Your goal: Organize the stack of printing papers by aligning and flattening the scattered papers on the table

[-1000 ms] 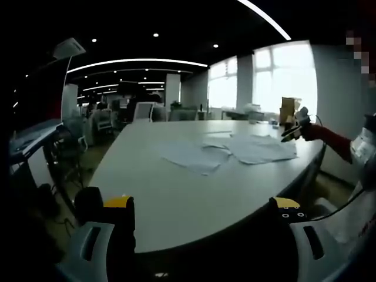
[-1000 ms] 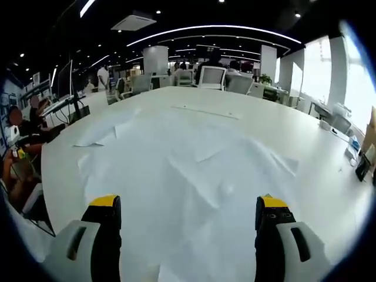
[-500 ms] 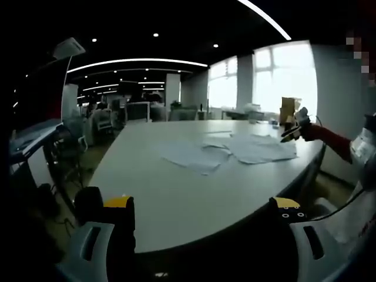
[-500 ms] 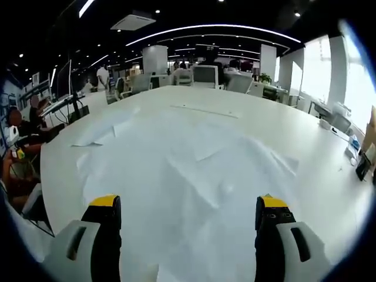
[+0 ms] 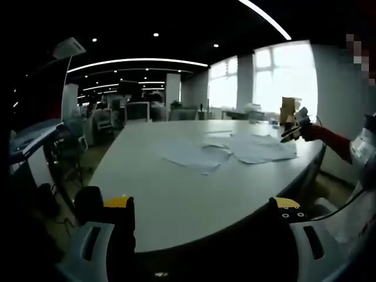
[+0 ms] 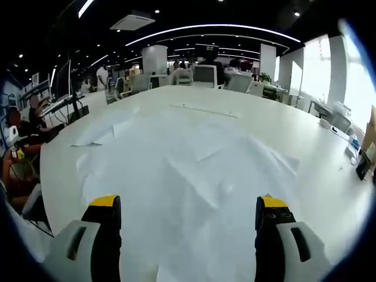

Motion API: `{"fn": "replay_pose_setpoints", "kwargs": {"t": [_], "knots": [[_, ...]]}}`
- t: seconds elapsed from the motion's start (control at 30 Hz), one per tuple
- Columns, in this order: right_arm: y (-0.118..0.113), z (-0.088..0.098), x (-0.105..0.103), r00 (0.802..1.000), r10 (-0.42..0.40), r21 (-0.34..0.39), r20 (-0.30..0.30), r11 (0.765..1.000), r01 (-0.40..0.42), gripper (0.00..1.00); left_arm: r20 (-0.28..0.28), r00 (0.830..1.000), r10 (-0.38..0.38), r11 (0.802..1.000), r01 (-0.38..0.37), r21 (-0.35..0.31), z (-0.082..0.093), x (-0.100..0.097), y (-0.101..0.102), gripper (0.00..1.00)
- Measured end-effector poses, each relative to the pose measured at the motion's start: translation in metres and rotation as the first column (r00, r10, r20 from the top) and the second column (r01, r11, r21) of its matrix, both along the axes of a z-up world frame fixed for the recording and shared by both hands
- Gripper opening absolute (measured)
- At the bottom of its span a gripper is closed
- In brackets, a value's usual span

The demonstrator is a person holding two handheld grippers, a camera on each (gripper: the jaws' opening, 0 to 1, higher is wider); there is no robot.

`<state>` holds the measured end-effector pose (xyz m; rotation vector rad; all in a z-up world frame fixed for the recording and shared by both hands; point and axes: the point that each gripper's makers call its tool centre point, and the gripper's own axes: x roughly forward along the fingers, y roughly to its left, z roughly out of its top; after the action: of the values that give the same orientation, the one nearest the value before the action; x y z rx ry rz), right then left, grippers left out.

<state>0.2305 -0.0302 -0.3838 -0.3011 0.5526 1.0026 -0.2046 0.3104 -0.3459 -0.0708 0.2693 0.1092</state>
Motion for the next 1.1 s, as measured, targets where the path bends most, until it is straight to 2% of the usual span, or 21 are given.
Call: {"fn": "replay_pose_setpoints", "kwargs": {"t": [1.1], "knots": [[0.0014,-0.0053,-0.0003,1.000,-0.002,-0.002,-0.009,1.000,0.002,0.90,-0.003,1.000,0.000,1.000,0.000,0.000,-0.0009,0.0007,-0.0017,0.97]]}}
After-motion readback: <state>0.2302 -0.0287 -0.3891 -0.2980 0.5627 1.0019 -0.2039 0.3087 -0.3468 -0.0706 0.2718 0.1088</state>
